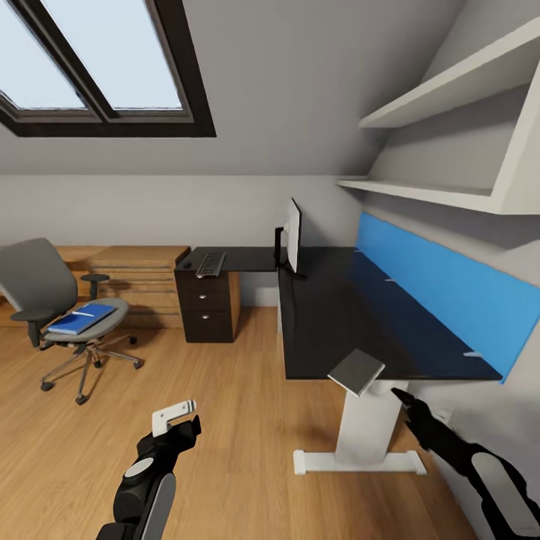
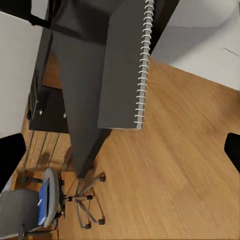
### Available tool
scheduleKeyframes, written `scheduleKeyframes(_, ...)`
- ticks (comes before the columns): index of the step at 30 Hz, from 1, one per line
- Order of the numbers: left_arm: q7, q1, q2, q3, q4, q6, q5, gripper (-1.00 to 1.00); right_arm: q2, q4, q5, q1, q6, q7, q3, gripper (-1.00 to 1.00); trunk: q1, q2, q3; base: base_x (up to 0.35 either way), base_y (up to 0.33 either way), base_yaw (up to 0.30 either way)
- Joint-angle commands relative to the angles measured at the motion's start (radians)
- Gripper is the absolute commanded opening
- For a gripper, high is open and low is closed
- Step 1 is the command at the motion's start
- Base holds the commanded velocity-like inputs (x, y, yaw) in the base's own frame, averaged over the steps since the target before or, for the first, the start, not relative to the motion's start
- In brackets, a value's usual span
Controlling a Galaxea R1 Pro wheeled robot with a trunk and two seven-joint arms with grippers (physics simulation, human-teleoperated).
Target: In the bedroom, organize the workspace by keeping the computer under the desk, ensuring the monitor is on the desk, placing the keyboard on the desk next to the monitor, placing the mouse on the desk next to the keyboard, moving the folder from the swivel chair onto the desk next to the mouse, stacking the notebook on top of the folder with the pen on top of the notebook, and positioning the swivel chair next to the desk.
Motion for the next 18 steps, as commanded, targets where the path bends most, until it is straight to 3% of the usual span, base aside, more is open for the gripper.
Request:
scheduleKeyframes(1, 0.010, -0.001, 0.000, -0.001, -0.001, 0.002, 0.010, 1.00, 0.015, 0.004, -0.005, -0.001, -0.024, -0.001, -0.006, 1.00, 0.004, -0.008, -0.004, 0.000, 0.000, 0.000)
scheduleKeyframes(2, 0.010, -0.001, 0.000, -0.001, -0.001, 0.002, 0.011, 1.00, 0.048, 0.018, -0.005, -0.001, -0.103, -0.001, -0.018, 1.00, 0.008, -0.015, -0.007, 0.000, 0.000, 0.000)
scheduleKeyframes(5, 0.010, -0.001, 0.000, -0.001, -0.001, 0.002, 0.011, 1.00, 0.071, 0.029, -0.006, -0.001, -0.158, -0.001, -0.026, 1.00, 0.019, -0.036, -0.017, 0.000, 0.000, 0.000)
scheduleKeyframes(10, 0.010, -0.001, 0.000, -0.001, 0.004, 0.002, 0.010, 1.00, 0.086, 0.036, -0.017, -0.001, -0.191, -0.002, -0.031, 1.00, 0.038, -0.071, -0.033, 0.000, 0.000, 0.000)
scheduleKeyframes(13, 0.009, -0.001, 0.000, -0.001, 0.005, 0.002, 0.010, 1.00, 0.086, 0.037, -0.039, -0.001, -0.190, -0.004, -0.031, 1.00, 0.050, -0.092, -0.042, 0.000, 0.000, 0.000)
scheduleKeyframes(18, 0.010, -0.001, 0.000, -0.014, 0.007, 0.002, 0.009, 1.00, 0.082, 0.041, -0.137, -0.001, -0.106, -0.005, -0.033, 1.00, 0.069, -0.127, -0.058, 0.000, 0.000, 0.000)
